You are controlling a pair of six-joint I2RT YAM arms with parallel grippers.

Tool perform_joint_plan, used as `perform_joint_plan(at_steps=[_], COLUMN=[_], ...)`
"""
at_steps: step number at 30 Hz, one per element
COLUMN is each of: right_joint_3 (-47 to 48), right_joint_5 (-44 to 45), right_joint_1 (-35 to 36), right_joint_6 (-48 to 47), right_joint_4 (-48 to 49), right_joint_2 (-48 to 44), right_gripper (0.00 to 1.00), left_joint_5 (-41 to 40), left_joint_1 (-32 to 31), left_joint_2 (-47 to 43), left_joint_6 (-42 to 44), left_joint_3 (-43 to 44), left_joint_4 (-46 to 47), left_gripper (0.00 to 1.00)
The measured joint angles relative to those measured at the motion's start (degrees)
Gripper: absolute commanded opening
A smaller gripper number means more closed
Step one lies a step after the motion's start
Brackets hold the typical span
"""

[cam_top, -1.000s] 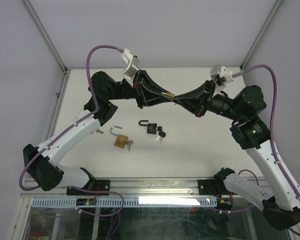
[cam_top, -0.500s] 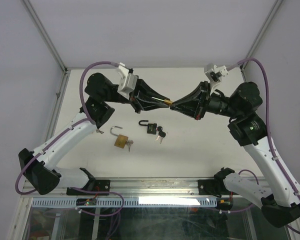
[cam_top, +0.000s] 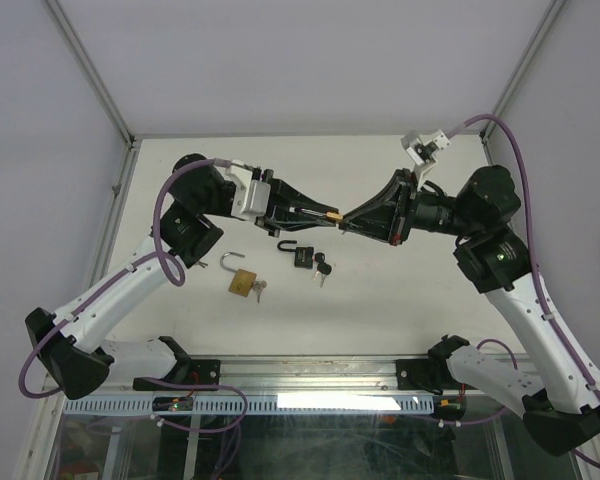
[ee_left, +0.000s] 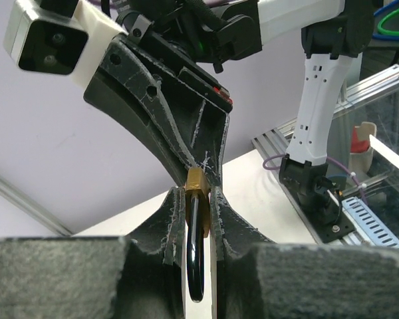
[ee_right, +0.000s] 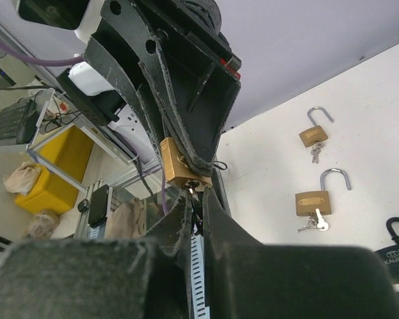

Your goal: Unlock with the key

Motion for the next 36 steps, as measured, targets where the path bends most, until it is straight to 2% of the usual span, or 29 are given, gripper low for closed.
perform_joint_plan(at_steps=[4,8,9,10,12,17,19,21,27,30,32,36], right_joint_3=[0.15,0.15,0.24,0.52,1.44,2.67,2.58,2.10,-0.39,-2.51,-3.39,-3.78], right_joint_5=[2.67,4.46,4.83,5.07,6.32,11.08,12.90,13.77,13.90,13.73,13.70,13.44], right_joint_1=[0.48,1.09,1.22,1.33,1.62,1.77,1.77,1.77,1.60,1.44,1.38,1.25], right_joint_6=[-3.80,-9.44,-10.54,-11.56,-13.97,-19.71,-21.86,-23.71,-27.50,-28.11,-28.24,-27.91], right_joint_4=[-2.67,-6.67,-7.39,-8.07,-9.29,-12.39,-13.22,-13.42,-13.75,-13.75,-13.49,-12.66], right_joint_2=[-1.42,-3.39,-3.54,-3.54,-3.43,-4.87,-5.95,-6.99,-8.81,-9.42,-9.49,-9.38], right_gripper=[0.50,0.68,0.80,0.96,1.00,0.99,0.88,0.70,0.49,0.43,0.33,0.30], left_joint_5=[-2.84,-5.66,-6.03,-6.62,-7.28,-9.07,-9.84,-10.05,-10.43,-10.54,-10.58,-10.58], left_joint_1=[-0.55,-1.07,-1.09,-1.09,-1.33,-1.81,-1.79,-1.70,-1.70,-1.68,-1.68,-1.68], left_joint_2=[0.35,1.16,1.22,1.22,1.29,1.31,1.36,1.49,1.57,1.57,1.57,1.57], left_joint_6=[-6.14,-9.53,-10.10,-10.45,-11.34,-14.73,-17.09,-19.15,-22.23,-22.58,-22.91,-23.45], left_joint_3=[-1.51,-3.30,-3.65,-3.96,-4.33,-5.31,-5.70,-5.86,-6.01,-6.23,-6.43,-6.69], left_joint_4=[2.62,3.98,4.04,4.02,3.74,3.67,4.61,5.64,7.93,8.15,8.15,8.39], left_gripper=[0.00,0.00,0.00,0.00,0.00,0.00,0.00,0.00,0.00,0.00,0.00,0.00])
